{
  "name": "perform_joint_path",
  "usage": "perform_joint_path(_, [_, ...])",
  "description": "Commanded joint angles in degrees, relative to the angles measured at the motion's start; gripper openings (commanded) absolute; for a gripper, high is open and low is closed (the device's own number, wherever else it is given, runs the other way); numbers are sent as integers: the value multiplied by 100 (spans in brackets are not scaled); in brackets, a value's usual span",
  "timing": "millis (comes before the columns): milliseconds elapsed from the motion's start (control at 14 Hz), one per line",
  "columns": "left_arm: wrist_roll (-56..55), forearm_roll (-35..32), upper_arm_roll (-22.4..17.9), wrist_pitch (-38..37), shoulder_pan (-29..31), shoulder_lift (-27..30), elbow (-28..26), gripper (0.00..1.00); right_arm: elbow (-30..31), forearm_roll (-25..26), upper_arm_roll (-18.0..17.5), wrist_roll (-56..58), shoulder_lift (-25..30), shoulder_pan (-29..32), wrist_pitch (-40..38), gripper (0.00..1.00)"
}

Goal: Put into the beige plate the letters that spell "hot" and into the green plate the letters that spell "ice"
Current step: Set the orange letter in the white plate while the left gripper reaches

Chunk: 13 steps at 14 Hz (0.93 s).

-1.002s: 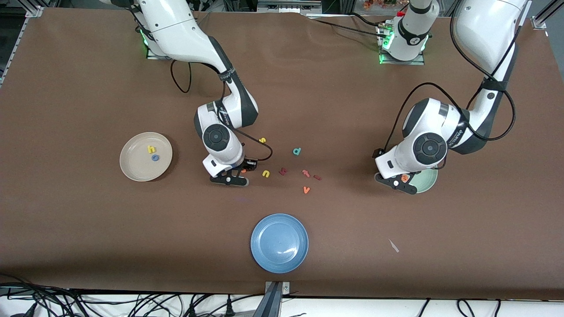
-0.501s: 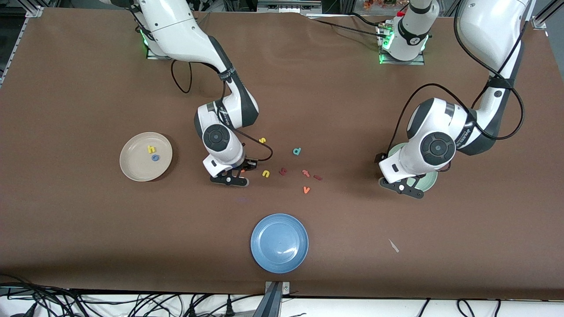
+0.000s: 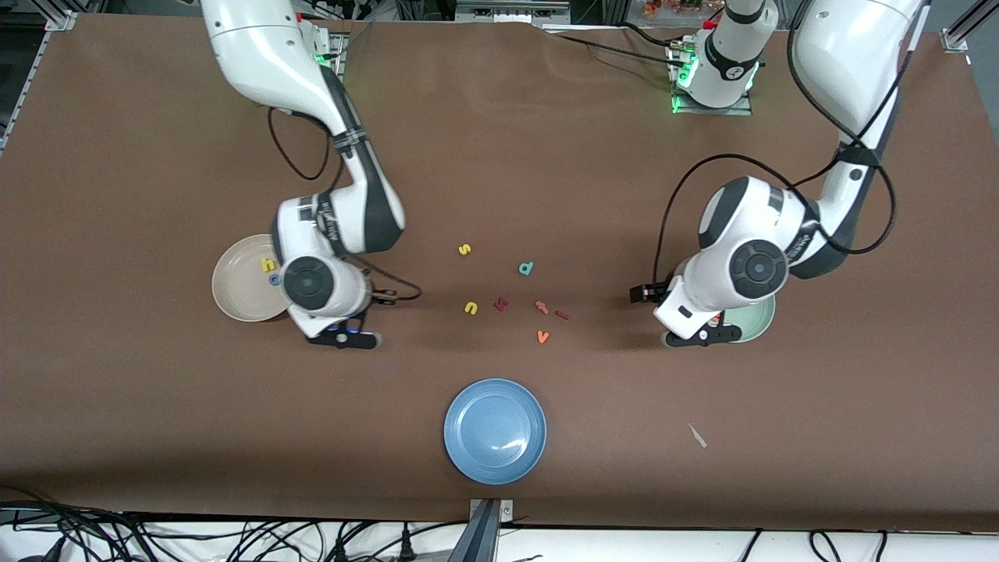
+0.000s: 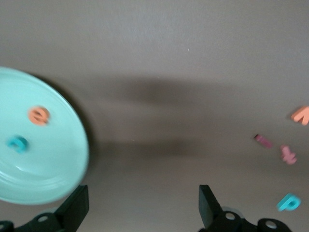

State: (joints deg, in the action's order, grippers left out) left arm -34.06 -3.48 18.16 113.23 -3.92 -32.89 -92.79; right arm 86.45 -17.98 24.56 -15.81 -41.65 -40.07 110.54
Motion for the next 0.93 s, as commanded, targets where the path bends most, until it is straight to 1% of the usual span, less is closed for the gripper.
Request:
perform_joint_path(0, [-1362,119,-14,-91,-441,-462,549,100,827,-22,346,612,507,-72,143,0])
perform_joint_path(143, [-2084,215,-14,-82,-679,-832,971,100,1555,-22,602,1060,964,-72,520,0])
perform_joint_path(286, [-2638,251,-14,119,-829,-1087,1139,100,2268,-22,848,1639,1386,-72,968,0])
perform_joint_path(358, [-2998,338,-14,346,-829,-1158,1140,100,2393,-22,1014,1816,1423,-72,1013,0])
perform_joint_path(430, [-3341,574,-14,601,-864,-1228,1140,100,2481,-39,1138,1983,1484,-72,1031,0])
perform_joint_path(573, [-3642,900,-23,945,-856,-1351,1131,100,2552,-39,1314,2256,1529,-72,997,2])
perform_joint_path(644, [-3678,901,-23,1086,-856,-1386,1131,97,2561,-48,1375,2370,1529,-63,953,4])
perform_joint_path(716, [-3731,893,-32,1209,-873,-1448,1131,93,2561,-48,1402,2424,1511,-28,926,10])
perform_joint_path(787, [-3879,893,-32,1314,-873,-1483,1131,86,2543,-57,1402,2416,1476,-19,856,28])
perform_joint_path(859, [-4081,884,-32,1437,-873,-1527,1122,76,2517,-92,1411,2302,1450,-1,795,83])
